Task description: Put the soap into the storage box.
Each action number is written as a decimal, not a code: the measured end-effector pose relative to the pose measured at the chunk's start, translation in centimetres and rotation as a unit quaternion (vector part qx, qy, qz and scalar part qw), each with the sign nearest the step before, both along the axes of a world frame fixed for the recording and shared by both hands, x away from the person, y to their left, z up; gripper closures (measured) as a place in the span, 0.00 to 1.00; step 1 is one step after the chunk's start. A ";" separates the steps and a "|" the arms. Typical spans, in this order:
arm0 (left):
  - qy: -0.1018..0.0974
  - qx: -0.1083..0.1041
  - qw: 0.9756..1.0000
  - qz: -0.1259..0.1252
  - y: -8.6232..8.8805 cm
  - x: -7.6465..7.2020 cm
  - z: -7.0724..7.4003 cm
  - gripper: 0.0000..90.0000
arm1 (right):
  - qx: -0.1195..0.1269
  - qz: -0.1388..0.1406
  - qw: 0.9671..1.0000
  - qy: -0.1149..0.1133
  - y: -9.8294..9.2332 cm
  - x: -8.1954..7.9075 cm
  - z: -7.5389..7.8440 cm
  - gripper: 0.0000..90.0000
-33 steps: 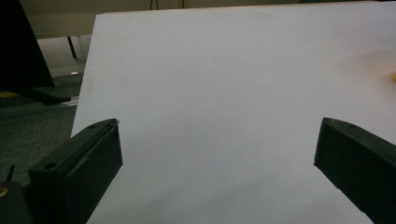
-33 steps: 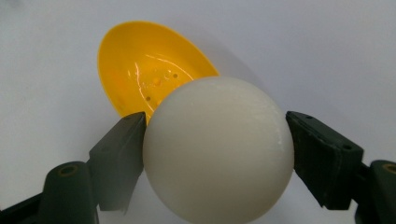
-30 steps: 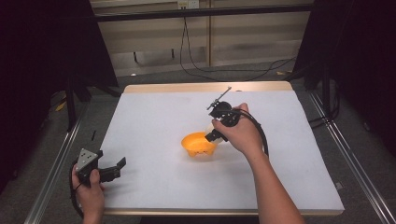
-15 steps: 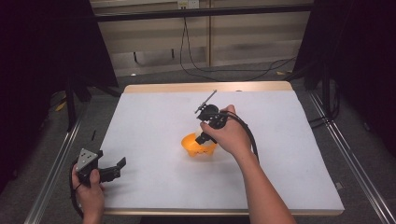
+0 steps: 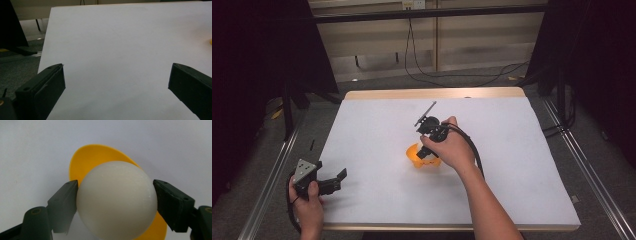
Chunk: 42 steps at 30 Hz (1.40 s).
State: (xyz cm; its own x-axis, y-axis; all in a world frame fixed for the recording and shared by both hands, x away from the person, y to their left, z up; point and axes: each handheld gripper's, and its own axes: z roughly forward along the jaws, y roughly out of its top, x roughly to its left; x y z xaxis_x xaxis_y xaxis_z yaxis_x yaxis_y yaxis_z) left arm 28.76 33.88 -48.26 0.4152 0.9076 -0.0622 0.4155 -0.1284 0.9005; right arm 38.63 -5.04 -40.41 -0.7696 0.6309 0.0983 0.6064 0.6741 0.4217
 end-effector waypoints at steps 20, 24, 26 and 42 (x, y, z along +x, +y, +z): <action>0.000 0.000 1.000 -0.002 0.0 0.0 0.0 0.01 | 0.026 -0.023 0.999 -0.015 -2.0 -0.8 1.3 0.19; 0.000 -0.001 1.000 -0.002 0.0 0.0 0.0 0.01 | 0.034 -0.047 0.998 -0.032 -3.7 -1.3 1.4 0.07; 0.000 0.002 1.000 0.000 0.0 0.0 0.0 0.01 | 0.035 -0.051 0.997 -0.036 -4.4 -1.5 1.3 0.04; 0.002 0.000 1.000 0.001 0.0 0.0 0.0 0.01 | 0.056 -0.089 0.993 -0.053 -10.2 -3.2 -0.1 0.00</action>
State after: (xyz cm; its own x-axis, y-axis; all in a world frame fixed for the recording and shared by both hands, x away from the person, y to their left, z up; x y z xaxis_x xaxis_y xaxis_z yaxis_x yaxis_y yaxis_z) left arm 28.79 33.92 -48.27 0.4138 0.9081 -0.0640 0.4186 -0.1273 0.8992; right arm 35.41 -15.23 -40.46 -0.6561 0.7481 0.0994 0.6600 0.5048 0.5565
